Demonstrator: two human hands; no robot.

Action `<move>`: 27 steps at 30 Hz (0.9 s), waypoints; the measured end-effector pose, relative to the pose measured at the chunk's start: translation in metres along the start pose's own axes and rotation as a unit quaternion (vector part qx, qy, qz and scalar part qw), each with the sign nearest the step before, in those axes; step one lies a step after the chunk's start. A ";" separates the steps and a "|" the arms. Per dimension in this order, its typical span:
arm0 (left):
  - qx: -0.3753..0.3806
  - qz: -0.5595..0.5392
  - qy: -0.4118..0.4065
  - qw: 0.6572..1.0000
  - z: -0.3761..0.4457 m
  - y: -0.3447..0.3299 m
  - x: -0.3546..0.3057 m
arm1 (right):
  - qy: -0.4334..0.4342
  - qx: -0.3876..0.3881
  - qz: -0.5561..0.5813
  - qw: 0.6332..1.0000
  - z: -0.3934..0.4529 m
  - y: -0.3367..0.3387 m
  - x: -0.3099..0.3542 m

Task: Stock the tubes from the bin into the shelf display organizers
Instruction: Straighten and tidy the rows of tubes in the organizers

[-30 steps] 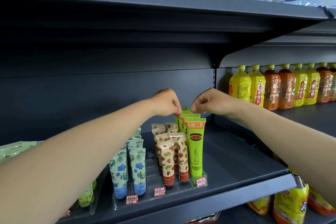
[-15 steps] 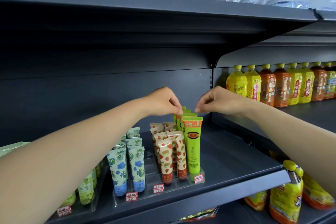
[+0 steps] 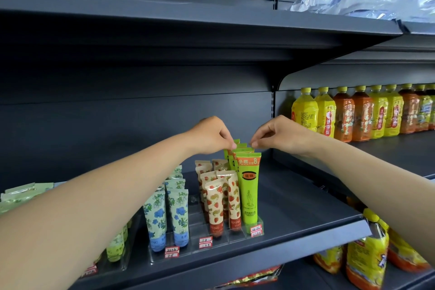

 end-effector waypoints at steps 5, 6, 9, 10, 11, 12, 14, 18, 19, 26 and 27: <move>0.016 -0.049 -0.022 0.998 -0.010 0.004 -0.005 | 0.020 0.014 0.021 0.999 -0.016 0.012 0.009; 0.024 -0.044 -0.027 0.998 -0.011 0.002 -0.007 | 0.013 0.035 0.021 0.999 -0.019 0.011 0.010; 0.035 -0.017 -0.038 0.998 -0.013 -0.005 -0.012 | 0.001 0.078 -0.008 0.997 -0.022 0.004 0.009; 0.033 -0.006 -0.040 0.999 -0.013 -0.006 -0.013 | 0.000 0.079 -0.013 0.997 -0.023 0.002 0.008; 0.028 0.004 -0.042 0.999 -0.012 -0.007 -0.014 | 0.000 0.076 -0.013 0.997 -0.023 0.001 0.008; 0.023 0.010 -0.042 0.999 -0.012 -0.008 -0.014 | 0.000 0.073 -0.013 0.997 -0.023 0.000 0.008; 0.016 0.010 -0.039 0.999 -0.012 -0.009 -0.015 | -0.001 0.070 -0.016 0.997 -0.023 0.000 0.008; 0.018 0.004 -0.035 0.999 -0.012 -0.010 -0.014 | -0.008 0.076 -0.018 0.997 -0.023 0.001 0.007; 0.020 0.005 -0.034 0.999 -0.013 -0.009 -0.013 | -0.008 0.076 -0.019 0.997 -0.023 0.002 0.008; -0.022 0.021 0.003 1.000 -0.014 0.025 0.017 | 0.028 -0.002 0.009 1.000 -0.004 0.017 0.031; -0.028 0.035 0.010 0.999 -0.012 0.029 0.024 | 0.032 -0.004 0.001 0.999 0.002 0.015 0.037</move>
Point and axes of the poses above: each hand's wrist, its own z-axis towards the middle knuckle, its own y-axis out of the back of the hand, x = y × z, the point moved 5 cm from there along z, towards the middle knuckle, and after that the axes turned 1 degree about y, right-handed, at the moved point
